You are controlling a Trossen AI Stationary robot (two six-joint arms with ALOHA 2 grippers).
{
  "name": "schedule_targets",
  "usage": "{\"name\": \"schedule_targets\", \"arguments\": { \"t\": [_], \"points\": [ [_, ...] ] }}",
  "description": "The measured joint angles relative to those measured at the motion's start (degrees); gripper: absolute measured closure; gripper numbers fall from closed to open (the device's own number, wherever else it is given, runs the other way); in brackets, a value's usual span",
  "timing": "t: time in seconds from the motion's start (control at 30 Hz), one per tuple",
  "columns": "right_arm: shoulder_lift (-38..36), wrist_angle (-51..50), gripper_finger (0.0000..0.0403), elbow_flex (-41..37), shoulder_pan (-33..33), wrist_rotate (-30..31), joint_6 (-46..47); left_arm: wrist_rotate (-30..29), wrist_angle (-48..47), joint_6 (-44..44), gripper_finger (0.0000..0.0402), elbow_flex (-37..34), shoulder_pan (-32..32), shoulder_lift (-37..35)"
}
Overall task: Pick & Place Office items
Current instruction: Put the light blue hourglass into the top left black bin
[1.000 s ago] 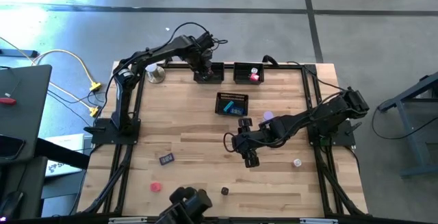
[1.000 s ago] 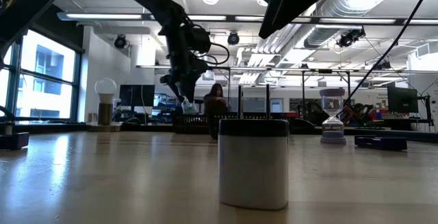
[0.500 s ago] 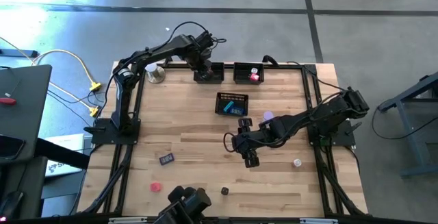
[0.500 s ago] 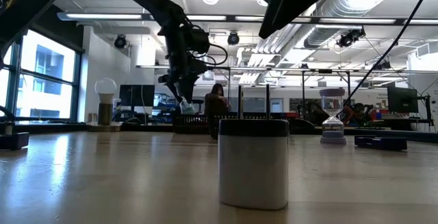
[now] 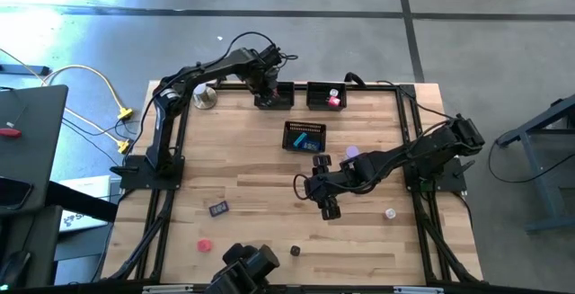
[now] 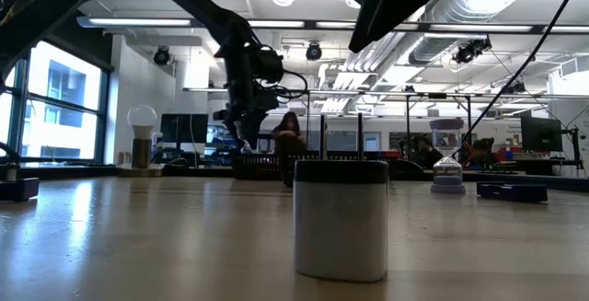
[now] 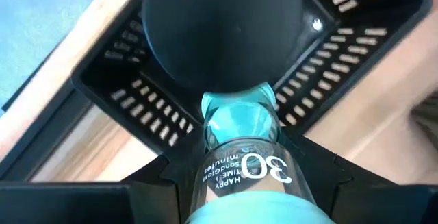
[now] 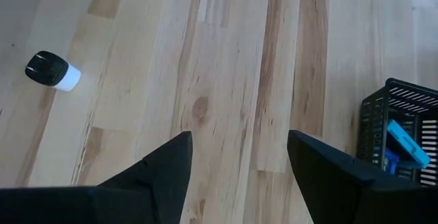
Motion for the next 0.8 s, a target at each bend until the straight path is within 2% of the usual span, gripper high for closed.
{"name": "schedule_targets", "arguments": {
  "t": [0.1, 0.33, 0.8],
  "points": [
    [0.0, 0.0, 0.0174, 0.0, 0.0, 0.0, 0.0, 0.1, -0.4, -0.1, 0.0242, 0.0, 0.0, 0.1],
    [0.0, 0.0, 0.0174, 0.0, 0.0, 0.0, -0.9, 0.2, -0.2, -0.3, 0.0184, 0.0, 0.0, 0.3],
    [0.0, 0.0, 0.0174, 0.0, 0.0, 0.0, -1.0, -1.5, 0.2, 1.2, 0.0176, 0.0, -0.1, -1.9]
  ]
}}
